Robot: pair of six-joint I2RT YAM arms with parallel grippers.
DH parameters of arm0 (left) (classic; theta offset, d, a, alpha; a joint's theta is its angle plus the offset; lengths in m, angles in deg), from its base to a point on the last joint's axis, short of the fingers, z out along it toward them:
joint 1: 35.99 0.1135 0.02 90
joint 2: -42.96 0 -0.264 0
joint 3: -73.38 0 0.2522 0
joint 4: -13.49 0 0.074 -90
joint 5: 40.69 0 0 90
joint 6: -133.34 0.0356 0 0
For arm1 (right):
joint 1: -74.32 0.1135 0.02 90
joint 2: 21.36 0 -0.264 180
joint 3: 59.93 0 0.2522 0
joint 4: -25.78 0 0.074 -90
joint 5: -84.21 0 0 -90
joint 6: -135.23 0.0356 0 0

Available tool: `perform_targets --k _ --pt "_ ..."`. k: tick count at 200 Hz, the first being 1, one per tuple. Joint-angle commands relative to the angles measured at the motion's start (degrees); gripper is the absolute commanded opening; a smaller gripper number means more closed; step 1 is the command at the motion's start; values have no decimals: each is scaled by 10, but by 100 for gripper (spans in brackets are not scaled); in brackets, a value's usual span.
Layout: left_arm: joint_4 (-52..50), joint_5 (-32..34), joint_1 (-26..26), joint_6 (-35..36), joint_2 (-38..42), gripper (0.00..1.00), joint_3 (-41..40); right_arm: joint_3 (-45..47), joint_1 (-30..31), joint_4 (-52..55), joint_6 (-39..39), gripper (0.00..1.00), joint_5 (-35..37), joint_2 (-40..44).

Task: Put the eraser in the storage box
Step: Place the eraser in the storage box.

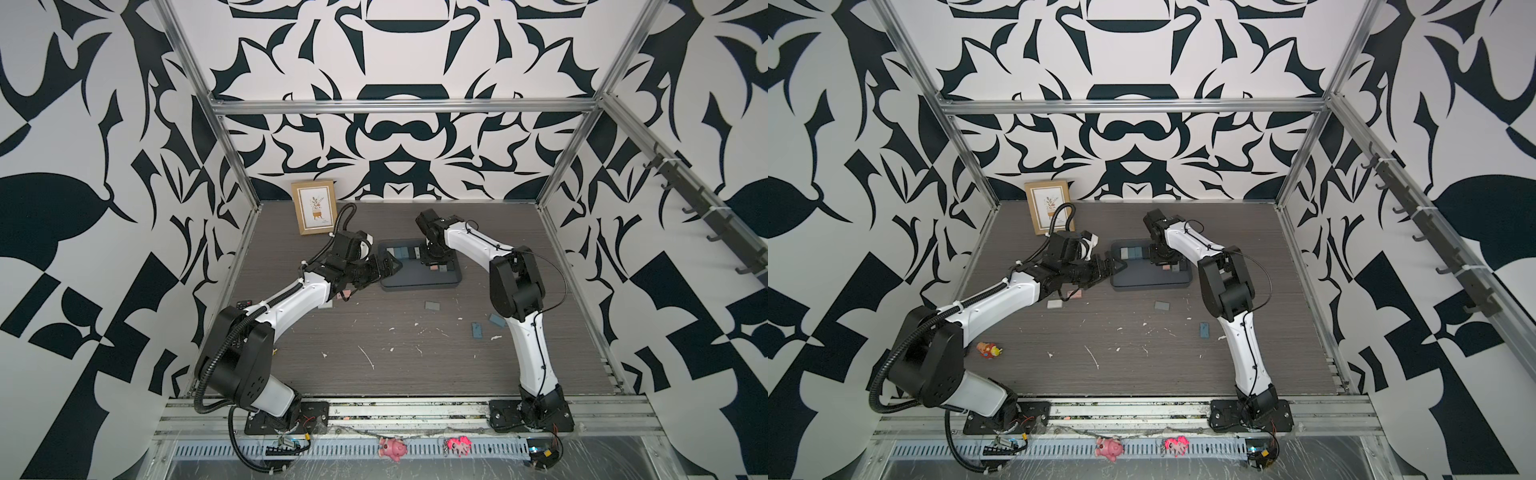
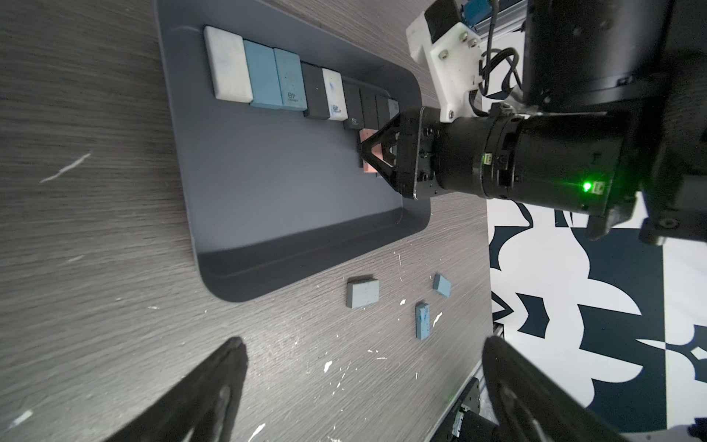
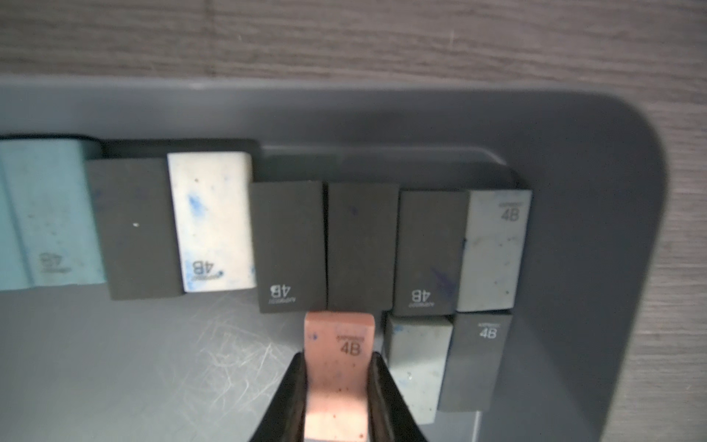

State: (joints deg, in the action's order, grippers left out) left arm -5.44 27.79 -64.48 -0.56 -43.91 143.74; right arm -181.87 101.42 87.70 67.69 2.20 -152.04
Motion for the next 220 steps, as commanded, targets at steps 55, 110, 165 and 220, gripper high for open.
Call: perform_targets --k 55,110,165,220 --pt "5 -8 3 0 -6 99 -12 17 2 2 0 33 20 30" --pt "4 -9 3 -1 -2 99 -12 8 1 2 -2 40 20 30" --pt "4 -8 3 -1 -1 99 -13 -6 2 9 -5 43 21 33" --pt "1 -7 3 -1 1 99 -12 -25 2 18 -6 45 22 37"
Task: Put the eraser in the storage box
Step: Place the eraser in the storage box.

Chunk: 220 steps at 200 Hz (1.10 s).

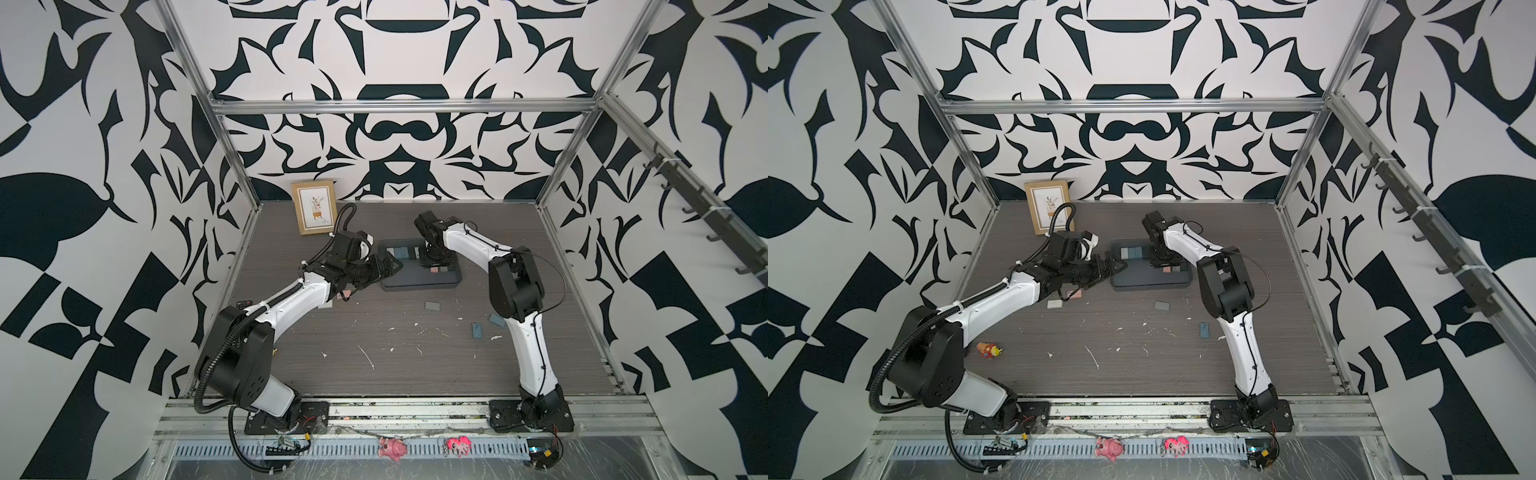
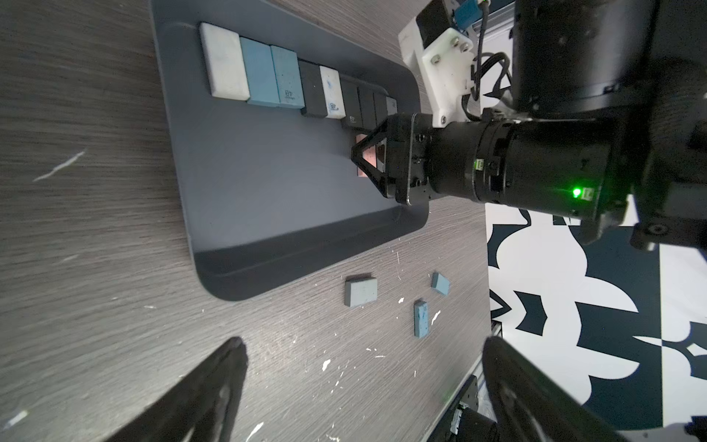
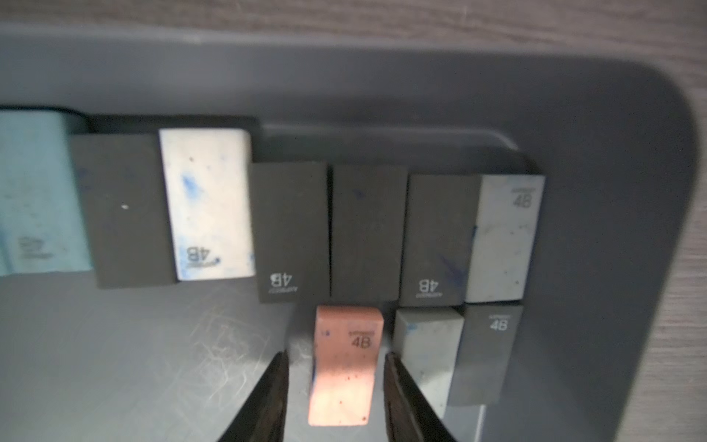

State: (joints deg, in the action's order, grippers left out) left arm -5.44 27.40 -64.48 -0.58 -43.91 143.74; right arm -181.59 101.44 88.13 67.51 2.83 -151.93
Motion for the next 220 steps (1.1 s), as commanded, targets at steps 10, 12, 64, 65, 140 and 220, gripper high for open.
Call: perform_targets --k 10,12,64,65,140,220 --pt "-1 -3 3 0 1 99 -10 -32 1 15 -6 45 16 36" --pt "-1 -3 3 0 1 99 -9 -33 2 15 -6 45 16 36" --pt "-11 -3 3 1 4 99 -4 -43 2 21 -10 46 16 38" --pt "-11 -3 3 2 4 99 -4 -43 1 21 -10 46 16 38" --pt "-178 67 14 93 11 99 74 -48 1 26 -14 53 10 84" --pt "-360 108 130 171 4 99 125 39 4 -18 -8 82 -33 219"
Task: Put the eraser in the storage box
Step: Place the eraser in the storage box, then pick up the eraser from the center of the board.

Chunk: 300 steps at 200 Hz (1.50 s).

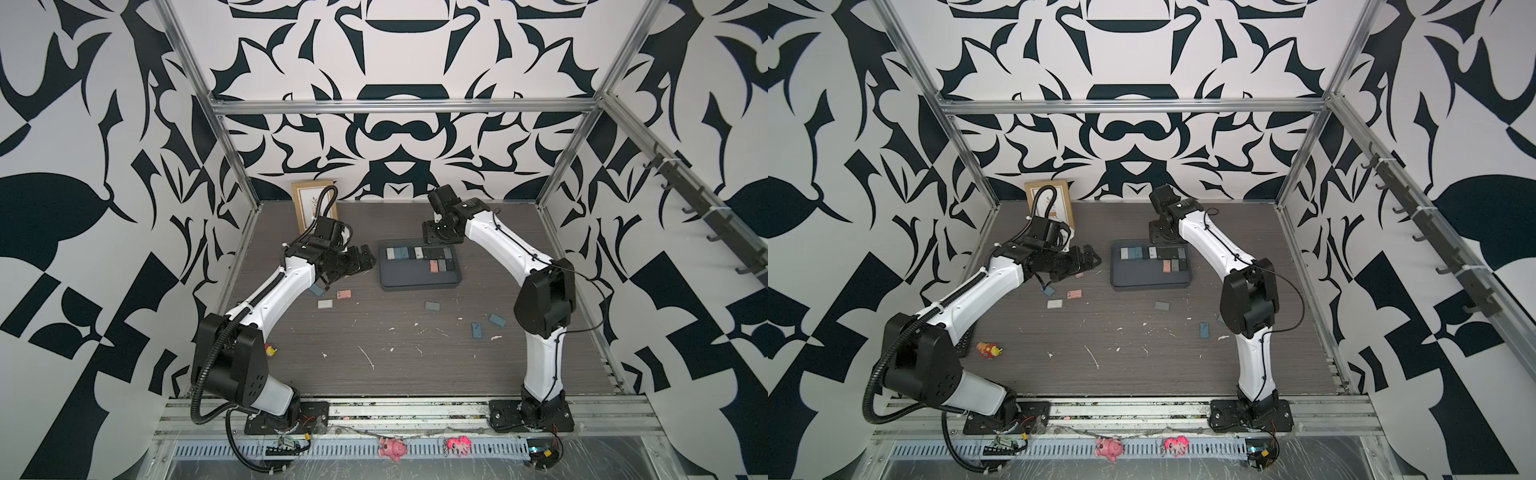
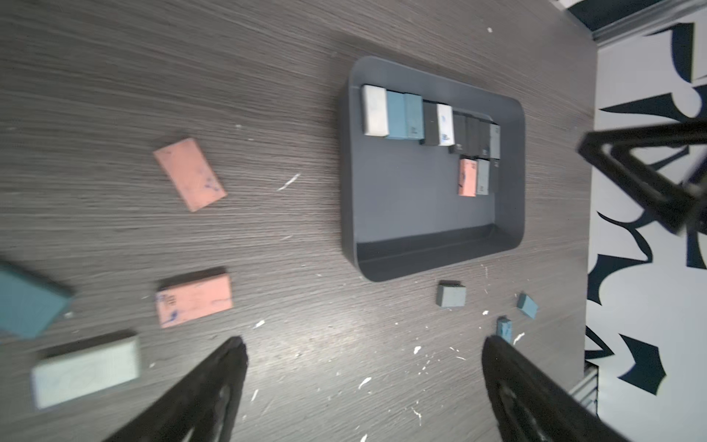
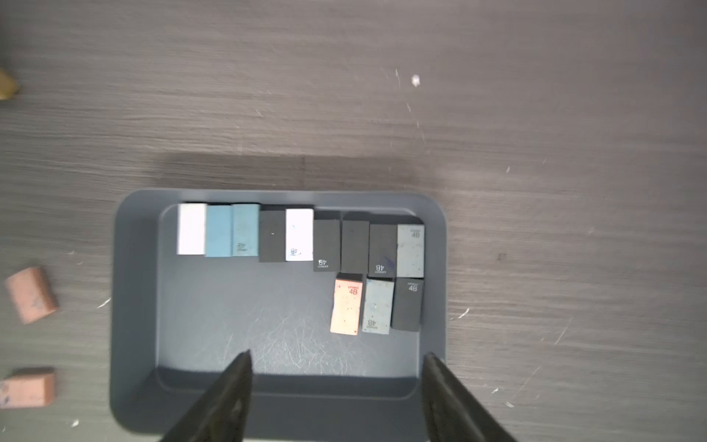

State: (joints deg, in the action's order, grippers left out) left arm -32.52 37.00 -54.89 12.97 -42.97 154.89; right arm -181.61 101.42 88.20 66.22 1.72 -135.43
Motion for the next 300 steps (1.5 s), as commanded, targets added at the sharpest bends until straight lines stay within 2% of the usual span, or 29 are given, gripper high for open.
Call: perform_targets --k 1,16,30,84,139,221,300 --pt "-91 13 36 36 -6 99 14 43 5 -20 5 82 -24 56" --pt "-101 20 56 39 -19 99 13 84 9 -44 10 92 -34 88" --pt "-103 23 66 37 -33 99 13 122 15 -62 17 95 -41 117" --pt "-45 39 72 20 -101 99 9 257 52 -123 45 98 -52 189" --pt "11 10 72 22 -157 99 -1 346 71 -166 70 98 -66 230" --pt "52 -12 65 26 -207 99 -4 359 77 -177 84 98 -78 227" --pt "69 -21 44 14 -204 99 -31 359 79 -170 85 99 -70 228"
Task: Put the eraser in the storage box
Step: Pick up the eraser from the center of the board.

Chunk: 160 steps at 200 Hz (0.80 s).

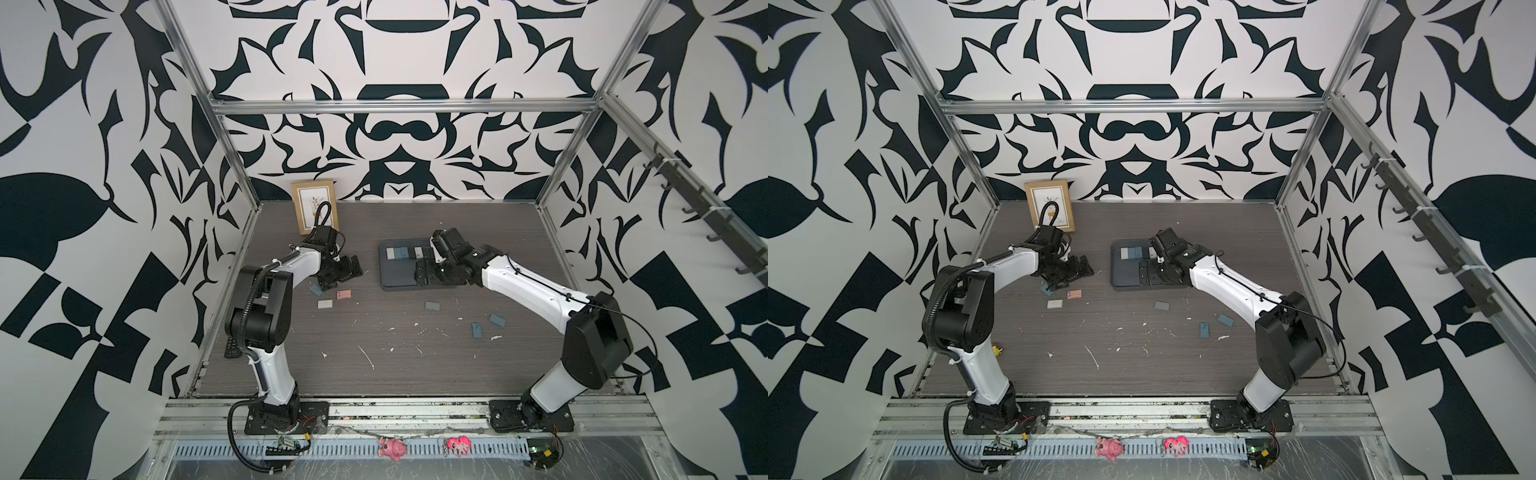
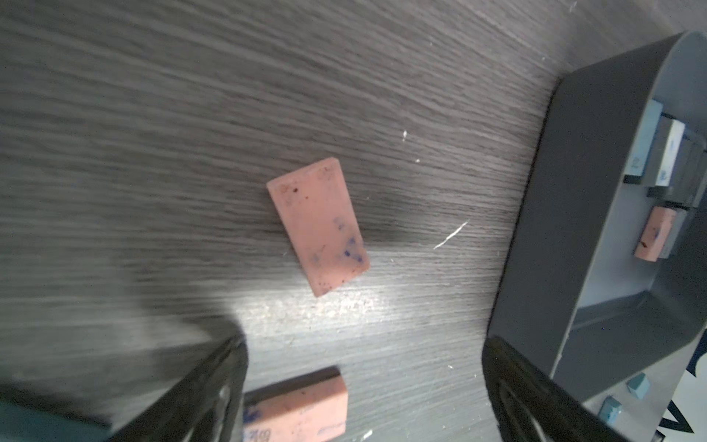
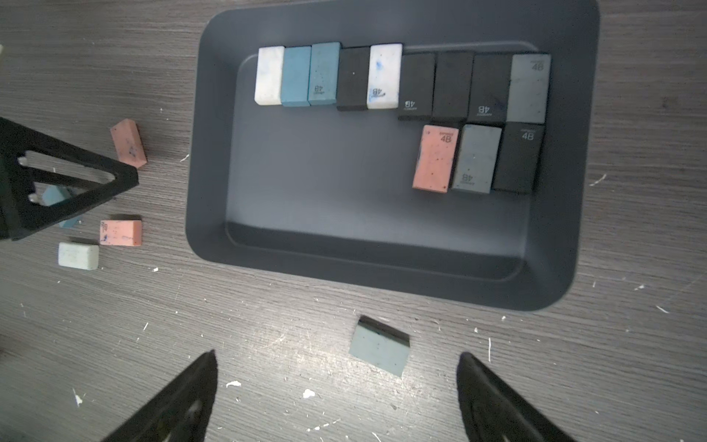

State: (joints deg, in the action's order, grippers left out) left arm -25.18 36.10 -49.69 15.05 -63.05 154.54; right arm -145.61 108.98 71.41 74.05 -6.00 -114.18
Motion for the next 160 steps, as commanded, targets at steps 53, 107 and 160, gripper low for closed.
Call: perform_targets --k 53,107,160 --pt "8 -29 -28 -22 26 99 -66 -11 3 2 5 99 6 11" --pt "7 -32 -44 -38 55 99 -92 -9 4 5 5 99 7 19" --pt "2 -30 -70 -49 78 99 -118 -10 3 5 5 99 8 19"
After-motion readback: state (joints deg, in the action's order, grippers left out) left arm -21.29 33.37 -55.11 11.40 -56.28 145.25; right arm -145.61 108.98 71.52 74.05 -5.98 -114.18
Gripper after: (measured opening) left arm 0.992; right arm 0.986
